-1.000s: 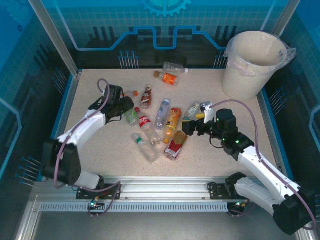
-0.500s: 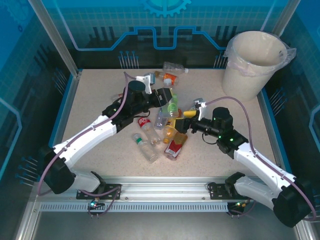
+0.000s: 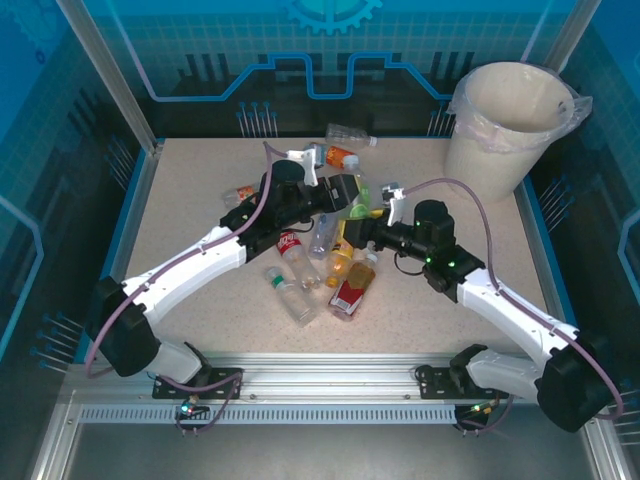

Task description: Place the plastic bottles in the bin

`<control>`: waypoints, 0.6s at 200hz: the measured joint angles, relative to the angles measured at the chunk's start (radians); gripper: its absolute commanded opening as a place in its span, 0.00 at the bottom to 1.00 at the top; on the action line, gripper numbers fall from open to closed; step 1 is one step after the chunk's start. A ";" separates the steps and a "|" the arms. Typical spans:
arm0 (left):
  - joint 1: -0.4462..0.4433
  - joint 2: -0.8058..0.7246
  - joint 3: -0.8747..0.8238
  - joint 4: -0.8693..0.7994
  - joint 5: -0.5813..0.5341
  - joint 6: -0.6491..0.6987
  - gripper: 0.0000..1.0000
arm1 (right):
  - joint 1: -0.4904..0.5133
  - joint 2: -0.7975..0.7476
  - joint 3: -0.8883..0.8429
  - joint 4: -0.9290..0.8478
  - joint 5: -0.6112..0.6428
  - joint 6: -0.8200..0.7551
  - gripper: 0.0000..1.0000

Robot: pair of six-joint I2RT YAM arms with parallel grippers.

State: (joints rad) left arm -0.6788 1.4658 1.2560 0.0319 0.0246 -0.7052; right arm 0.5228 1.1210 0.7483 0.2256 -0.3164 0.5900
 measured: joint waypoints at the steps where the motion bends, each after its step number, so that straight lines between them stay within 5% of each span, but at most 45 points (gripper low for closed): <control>1: 0.000 0.001 0.000 0.001 0.000 0.000 0.53 | 0.000 0.000 0.000 0.000 0.000 -0.002 0.71; 47: -0.001 0.011 0.000 0.011 -0.006 0.000 0.64 | 0.000 0.007 0.018 -0.041 0.017 -0.007 0.53; 98: 0.008 0.013 0.020 -0.007 0.005 0.003 0.98 | -0.042 0.007 0.019 -0.101 0.022 -0.009 0.47; 120: 0.031 0.004 0.017 -0.010 0.014 -0.003 0.99 | -0.095 0.007 0.019 -0.132 0.023 -0.010 0.45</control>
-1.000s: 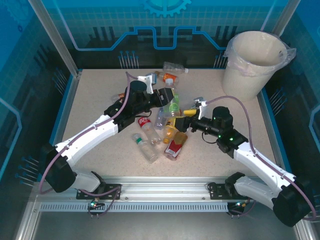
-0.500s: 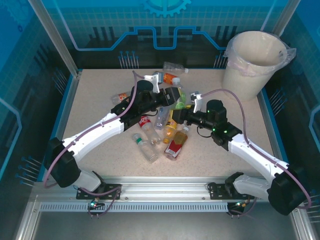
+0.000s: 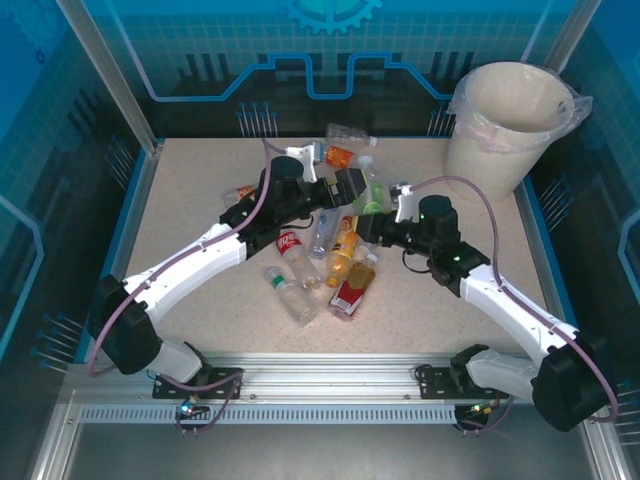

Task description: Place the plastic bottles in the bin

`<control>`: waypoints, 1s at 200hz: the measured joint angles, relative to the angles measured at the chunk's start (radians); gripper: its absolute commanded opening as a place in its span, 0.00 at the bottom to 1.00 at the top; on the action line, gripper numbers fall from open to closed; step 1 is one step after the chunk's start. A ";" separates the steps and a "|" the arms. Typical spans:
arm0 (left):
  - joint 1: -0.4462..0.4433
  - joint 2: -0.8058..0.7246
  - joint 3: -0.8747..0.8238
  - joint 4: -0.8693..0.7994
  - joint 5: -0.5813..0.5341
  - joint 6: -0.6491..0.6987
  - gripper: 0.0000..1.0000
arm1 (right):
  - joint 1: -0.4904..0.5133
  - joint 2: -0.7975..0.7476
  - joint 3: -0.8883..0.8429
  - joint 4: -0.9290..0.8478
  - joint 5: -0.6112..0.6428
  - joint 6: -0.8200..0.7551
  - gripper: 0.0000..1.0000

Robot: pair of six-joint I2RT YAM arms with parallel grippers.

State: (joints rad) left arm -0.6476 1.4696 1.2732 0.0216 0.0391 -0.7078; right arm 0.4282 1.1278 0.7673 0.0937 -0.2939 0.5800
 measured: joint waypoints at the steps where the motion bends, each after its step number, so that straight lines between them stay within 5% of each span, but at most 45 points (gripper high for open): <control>1: 0.001 -0.001 0.000 0.000 0.000 0.000 0.99 | -0.004 0.000 0.000 -0.002 0.000 0.000 0.45; 47: 0.074 -0.141 -0.114 0.008 -0.017 -0.024 0.99 | -0.161 -0.001 0.013 -0.065 -0.009 -0.016 0.45; 95: 0.113 -0.247 -0.229 -0.069 -0.153 -0.092 0.99 | -0.337 0.014 0.105 -0.079 -0.039 -0.030 0.45; 200: 0.119 -0.241 -0.307 -0.228 -0.281 -0.122 0.99 | -0.540 0.468 0.792 -0.132 0.092 0.050 0.47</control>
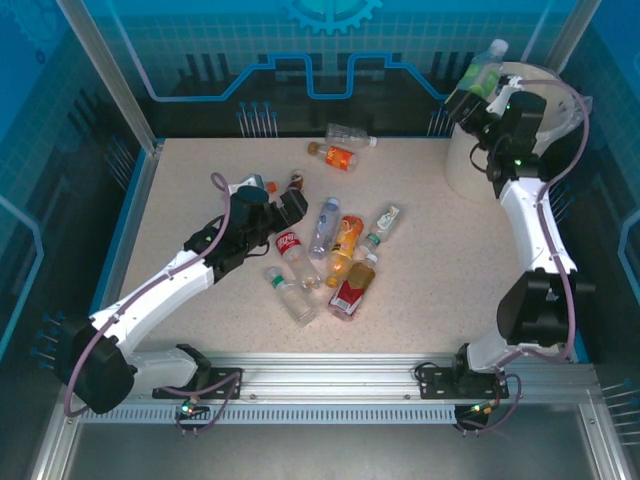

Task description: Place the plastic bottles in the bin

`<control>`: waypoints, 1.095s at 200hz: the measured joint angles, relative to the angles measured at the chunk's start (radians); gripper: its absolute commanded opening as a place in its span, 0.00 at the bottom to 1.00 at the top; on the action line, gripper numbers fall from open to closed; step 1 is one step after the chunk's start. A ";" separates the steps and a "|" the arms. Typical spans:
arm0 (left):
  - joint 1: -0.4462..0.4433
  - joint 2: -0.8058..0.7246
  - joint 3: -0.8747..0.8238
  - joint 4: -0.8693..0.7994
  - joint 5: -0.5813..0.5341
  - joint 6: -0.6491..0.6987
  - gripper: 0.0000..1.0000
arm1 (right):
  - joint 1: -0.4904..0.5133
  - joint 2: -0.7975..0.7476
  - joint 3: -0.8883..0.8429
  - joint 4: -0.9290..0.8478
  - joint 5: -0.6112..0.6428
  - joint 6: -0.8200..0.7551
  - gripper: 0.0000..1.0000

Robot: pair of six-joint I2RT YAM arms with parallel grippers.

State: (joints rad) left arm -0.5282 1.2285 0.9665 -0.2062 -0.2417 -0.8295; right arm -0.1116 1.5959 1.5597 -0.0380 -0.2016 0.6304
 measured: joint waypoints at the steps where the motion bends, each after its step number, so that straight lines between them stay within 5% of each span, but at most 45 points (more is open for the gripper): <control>1: 0.000 0.000 -0.002 0.000 0.000 0.000 0.99 | -0.002 0.003 0.005 -0.003 0.003 0.001 0.47; 65: 0.004 -0.001 -0.069 -0.066 -0.059 0.019 0.99 | -0.075 0.206 0.331 -0.175 0.188 -0.022 0.54; 116: 0.006 -0.003 -0.100 -0.135 -0.088 -0.008 0.99 | -0.075 0.298 0.432 -0.229 0.319 -0.078 0.74; 155: 0.008 -0.003 -0.106 -0.141 -0.101 -0.010 0.99 | -0.076 0.308 0.399 -0.239 0.358 -0.072 0.88; 219: 0.008 0.002 -0.139 -0.135 -0.090 -0.010 0.99 | -0.077 0.293 0.359 -0.225 0.350 -0.063 0.94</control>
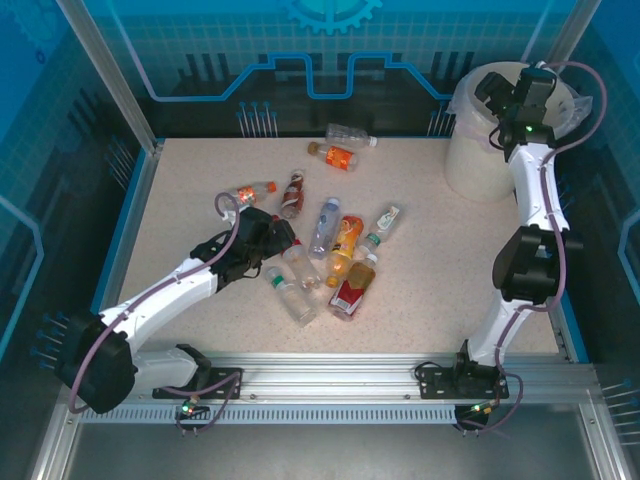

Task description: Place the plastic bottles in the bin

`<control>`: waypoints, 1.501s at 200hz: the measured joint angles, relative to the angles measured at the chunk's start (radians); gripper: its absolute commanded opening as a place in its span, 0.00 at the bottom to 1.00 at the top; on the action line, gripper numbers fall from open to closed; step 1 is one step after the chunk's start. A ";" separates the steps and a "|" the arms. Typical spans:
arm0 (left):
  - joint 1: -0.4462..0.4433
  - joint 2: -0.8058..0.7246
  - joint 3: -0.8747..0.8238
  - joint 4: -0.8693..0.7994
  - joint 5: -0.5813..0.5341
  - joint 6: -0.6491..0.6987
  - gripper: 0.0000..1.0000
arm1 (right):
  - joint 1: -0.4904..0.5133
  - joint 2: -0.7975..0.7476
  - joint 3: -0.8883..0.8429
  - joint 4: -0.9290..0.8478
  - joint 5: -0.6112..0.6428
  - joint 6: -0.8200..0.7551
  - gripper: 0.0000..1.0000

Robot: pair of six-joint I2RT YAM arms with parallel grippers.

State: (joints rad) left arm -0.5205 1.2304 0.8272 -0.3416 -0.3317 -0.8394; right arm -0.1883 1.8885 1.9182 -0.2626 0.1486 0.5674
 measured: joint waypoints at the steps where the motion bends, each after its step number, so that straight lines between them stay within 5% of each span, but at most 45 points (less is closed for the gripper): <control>1: 0.000 0.000 0.000 -0.001 0.000 0.000 0.99 | 0.000 0.000 0.000 0.000 0.000 0.000 0.94; 108: 0.000 0.060 -0.012 -0.037 0.123 0.002 0.99 | 0.015 -0.335 -0.238 -0.015 -0.256 -0.072 1.00; 166: 0.000 0.071 -0.036 -0.060 0.130 -0.047 0.99 | 0.272 -0.516 -0.576 -0.071 -0.171 -0.100 1.00; 194: 0.000 0.060 -0.085 -0.056 0.130 -0.074 0.99 | 0.383 -0.490 -0.700 -0.094 -0.045 -0.064 1.00; 231: 0.000 0.033 -0.139 -0.034 0.132 -0.115 0.99 | 0.484 -0.276 -0.680 -0.142 0.105 -0.015 1.00; 285: -0.006 0.025 -0.202 0.015 0.164 -0.176 0.99 | 0.542 -0.061 -0.654 -0.182 0.216 0.071 1.00; 300: -0.013 0.028 -0.202 0.025 0.164 -0.183 0.99 | 0.542 -0.034 -0.646 -0.171 0.211 0.096 0.88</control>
State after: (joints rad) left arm -0.5339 1.2587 0.6254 -0.3164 -0.1673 -1.0225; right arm 0.3534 1.8549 1.2720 -0.4332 0.3595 0.6632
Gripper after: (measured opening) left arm 0.988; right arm 0.973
